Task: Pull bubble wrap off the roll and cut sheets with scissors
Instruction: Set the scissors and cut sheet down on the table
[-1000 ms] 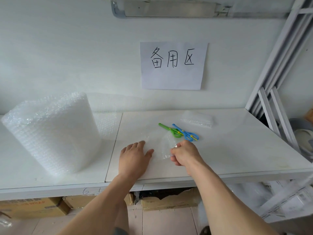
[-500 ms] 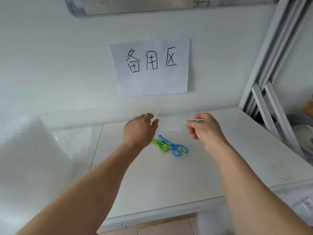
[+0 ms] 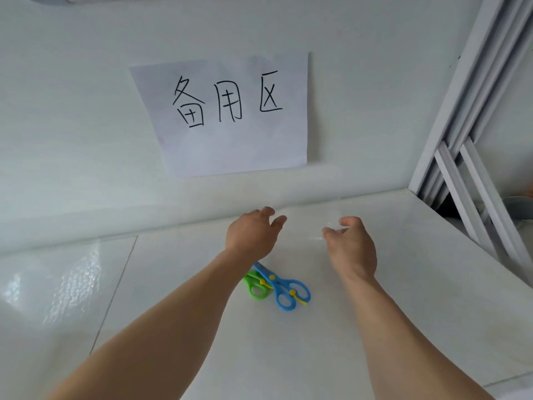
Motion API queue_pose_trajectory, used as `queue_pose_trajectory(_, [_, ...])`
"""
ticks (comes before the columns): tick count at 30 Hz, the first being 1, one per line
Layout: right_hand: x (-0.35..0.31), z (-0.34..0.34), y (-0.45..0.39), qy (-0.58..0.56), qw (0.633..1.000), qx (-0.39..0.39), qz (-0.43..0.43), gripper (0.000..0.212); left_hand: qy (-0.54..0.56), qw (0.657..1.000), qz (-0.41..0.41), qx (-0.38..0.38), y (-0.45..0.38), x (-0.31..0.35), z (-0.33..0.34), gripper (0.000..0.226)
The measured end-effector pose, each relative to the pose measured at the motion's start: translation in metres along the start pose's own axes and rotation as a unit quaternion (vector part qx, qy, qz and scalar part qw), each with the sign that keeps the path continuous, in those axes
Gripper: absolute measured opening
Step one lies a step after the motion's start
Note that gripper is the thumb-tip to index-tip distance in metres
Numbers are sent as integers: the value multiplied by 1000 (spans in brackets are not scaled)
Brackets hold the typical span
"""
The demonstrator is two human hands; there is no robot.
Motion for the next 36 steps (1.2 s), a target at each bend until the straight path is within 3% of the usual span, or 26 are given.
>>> queue_pose_trajectory(3, [9,5,-4,84,995,42,-23,46,22,999,1,-30,1,-4,14,55])
queue_pose_trajectory(7, [13,5,-3,92,993,69,-30,59,44,999,2,-32,4,-6,19,53])
queue_pose_trajectory(14, [6,2,-1,149,987,4,-56,55,87,995,-5,-41,2,-1,16,46])
queue_pose_trajectory(19, [13,-2,7,182,975,-30,-123,69,91,992,15,-86,8,-2,12,59])
queue_pose_trajectory(23, [22,-3,2,193,969,-46,-149,56,65,990,54,-116,10,-10,9,57])
queue_pose_trajectory(31, [30,0,1,120,975,3,-186,29,84,994,65,-34,12,-10,14,36])
queue_pose_trajectory(36, [26,2,2,154,974,14,-163,34,30,995,68,-72,11,-7,16,39])
Point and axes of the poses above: each hand's wrist, its own y-axis away from the middle knuckle, its own z-axis out of the palm, x = y × z, the point moved 1 cm from there along -y, towards the middle knuckle, and after that the axes turned 11 degrees about z, right-handed, at the moved point
